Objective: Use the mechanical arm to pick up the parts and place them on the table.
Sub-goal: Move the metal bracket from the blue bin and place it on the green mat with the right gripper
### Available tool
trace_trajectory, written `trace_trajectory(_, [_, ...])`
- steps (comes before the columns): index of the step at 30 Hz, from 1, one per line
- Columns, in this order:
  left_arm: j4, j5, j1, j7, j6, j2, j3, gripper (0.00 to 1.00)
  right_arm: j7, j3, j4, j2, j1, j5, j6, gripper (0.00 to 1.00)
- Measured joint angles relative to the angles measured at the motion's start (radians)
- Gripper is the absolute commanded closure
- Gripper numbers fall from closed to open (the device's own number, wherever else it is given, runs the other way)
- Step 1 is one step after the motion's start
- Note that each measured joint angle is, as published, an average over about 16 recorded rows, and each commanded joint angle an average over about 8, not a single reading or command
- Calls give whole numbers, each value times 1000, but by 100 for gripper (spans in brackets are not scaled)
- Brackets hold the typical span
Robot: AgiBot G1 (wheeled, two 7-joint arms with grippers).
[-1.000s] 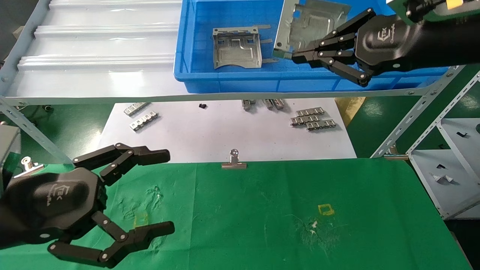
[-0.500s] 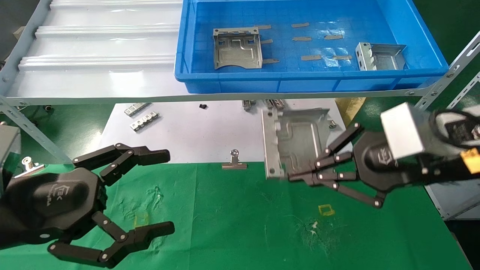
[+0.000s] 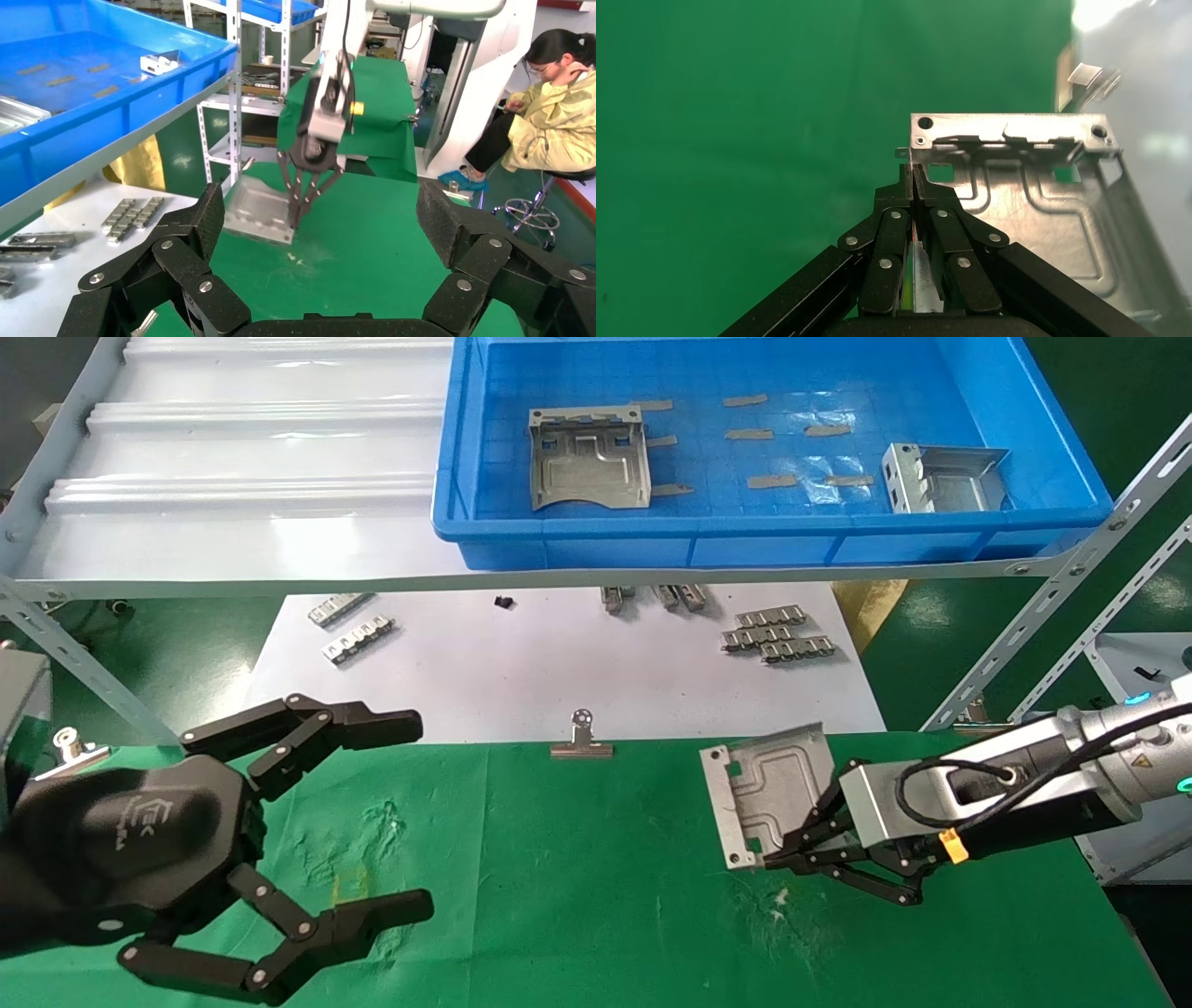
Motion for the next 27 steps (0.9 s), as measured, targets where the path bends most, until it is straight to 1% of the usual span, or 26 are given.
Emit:
trace_trajectory(6, [0, 0, 0, 0, 0, 0, 0, 0, -93, -27, -149, -62, -24, -42, 10, 100])
trace_trajectory(11, [0, 0, 0, 0, 0, 0, 0, 0, -153, -37, -249, -102, -39, -56, 12, 100])
trace_trajectory(17, [0, 0, 0, 0, 0, 0, 0, 0, -199, -44, -335, -138, -50, -64, 12, 100])
trace_trajectory(23, [0, 0, 0, 0, 0, 0, 0, 0, -227, -46, -396, -161, -60, -66, 18, 100])
trace_trajectory(25, [0, 0, 0, 0, 0, 0, 0, 0, -233, -46, -412, -167, -63, -66, 21, 96])
trace_trajectory(26, [0, 0, 0, 0, 0, 0, 0, 0, -236, -46, -419, -169, -65, -67, 23, 91])
trace_trajectory(27, [0, 0, 0, 0, 0, 0, 0, 0, -239, -47, -426, -171, -66, -67, 26, 82])
